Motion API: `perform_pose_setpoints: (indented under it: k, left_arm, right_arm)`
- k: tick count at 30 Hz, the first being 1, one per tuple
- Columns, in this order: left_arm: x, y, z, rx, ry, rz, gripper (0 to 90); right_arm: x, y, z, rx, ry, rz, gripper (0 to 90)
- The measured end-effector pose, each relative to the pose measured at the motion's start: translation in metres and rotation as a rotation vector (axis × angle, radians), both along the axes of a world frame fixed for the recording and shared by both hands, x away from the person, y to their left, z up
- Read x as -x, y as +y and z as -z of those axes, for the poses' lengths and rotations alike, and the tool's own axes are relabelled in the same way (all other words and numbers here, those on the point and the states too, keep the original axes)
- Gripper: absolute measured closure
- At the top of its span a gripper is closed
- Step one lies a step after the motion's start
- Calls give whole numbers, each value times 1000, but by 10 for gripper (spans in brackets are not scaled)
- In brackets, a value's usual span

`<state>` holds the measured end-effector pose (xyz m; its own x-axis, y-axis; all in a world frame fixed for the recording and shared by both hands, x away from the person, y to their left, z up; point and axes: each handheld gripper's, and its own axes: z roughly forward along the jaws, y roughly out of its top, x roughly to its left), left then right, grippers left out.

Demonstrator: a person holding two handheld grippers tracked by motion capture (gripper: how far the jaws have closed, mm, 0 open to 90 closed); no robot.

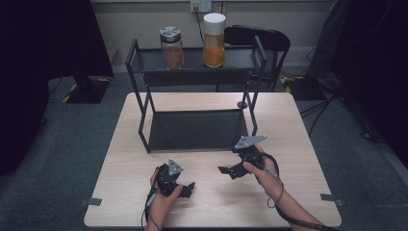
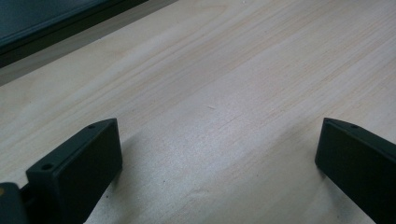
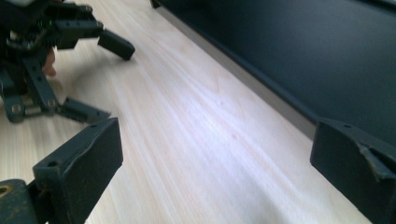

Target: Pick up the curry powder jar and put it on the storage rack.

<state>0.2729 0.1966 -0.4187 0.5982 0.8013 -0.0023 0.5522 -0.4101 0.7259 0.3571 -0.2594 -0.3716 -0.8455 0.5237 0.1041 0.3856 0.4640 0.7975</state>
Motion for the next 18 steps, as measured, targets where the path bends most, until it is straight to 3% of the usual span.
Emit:
perform_pose_setpoints:
  k: [11,18]
  left_arm:
    - [0,0,0,0,0,0,0]
    - [0,0,0,-1,0,0,0]
  right_arm:
    - [13,-22,13,41,5,-3,16]
    - [19,-29,11,84,-25,-14,17]
